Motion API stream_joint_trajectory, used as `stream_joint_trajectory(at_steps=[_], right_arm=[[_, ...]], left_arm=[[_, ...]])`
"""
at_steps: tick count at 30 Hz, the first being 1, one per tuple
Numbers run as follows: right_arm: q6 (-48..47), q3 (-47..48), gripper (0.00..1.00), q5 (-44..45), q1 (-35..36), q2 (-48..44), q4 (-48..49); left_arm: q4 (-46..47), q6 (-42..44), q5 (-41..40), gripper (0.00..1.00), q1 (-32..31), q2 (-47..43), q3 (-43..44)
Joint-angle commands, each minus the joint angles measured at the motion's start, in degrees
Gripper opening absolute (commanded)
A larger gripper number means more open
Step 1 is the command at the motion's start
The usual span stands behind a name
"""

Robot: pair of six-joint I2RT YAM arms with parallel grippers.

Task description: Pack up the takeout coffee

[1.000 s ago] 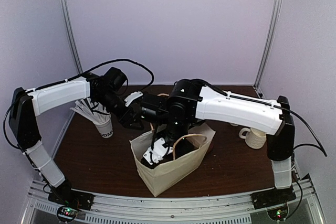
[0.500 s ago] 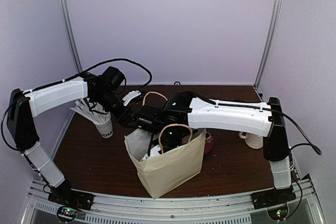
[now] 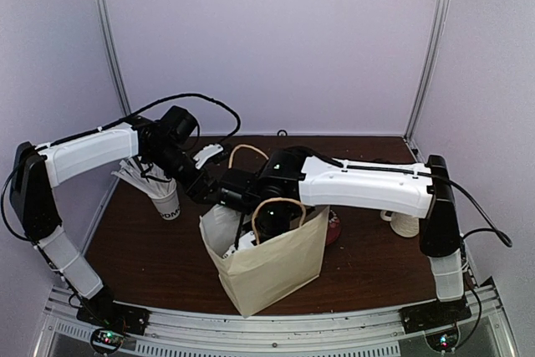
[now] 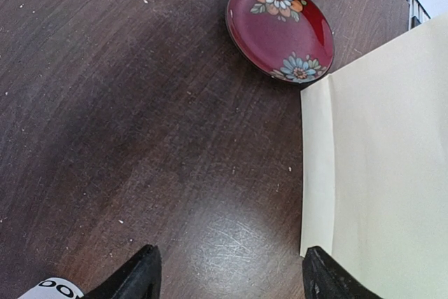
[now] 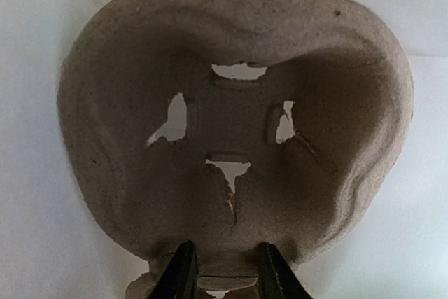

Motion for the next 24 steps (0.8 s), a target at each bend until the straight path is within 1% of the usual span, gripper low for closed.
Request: stream_joint_trajectory(at_steps=[1,6,13,18,24], right_arm=[[1.2,-2.6,0.26,-0.1,0.2,1.5,1.0],[2.1,-4.8,0.27,0.2,0.3,2.6,4.2],[2.8,-5.7,0.29,0.3,0.2,3.4,4.9],[3.3,-5.5,0.37,0.7,0.2,2.7,3.1],[3.6,-2.4,0.44,1.0,0.3,-1.5,0.5]], left_arm=[[2.0,-0.3,-0.5,0.72,0.5,-2.0,-0.7],[2.0,-0.2,-0.9,0.72,0.5,-2.0,-0.8],[1.7,0.0,-0.9,0.72,0.5,-1.5,-0.7],[1.7,0.1,-1.3,0.72,0.5,-1.9,-0.7],[1.7,-0.1,-1.3,0.72,0.5,-2.7,-0.3]])
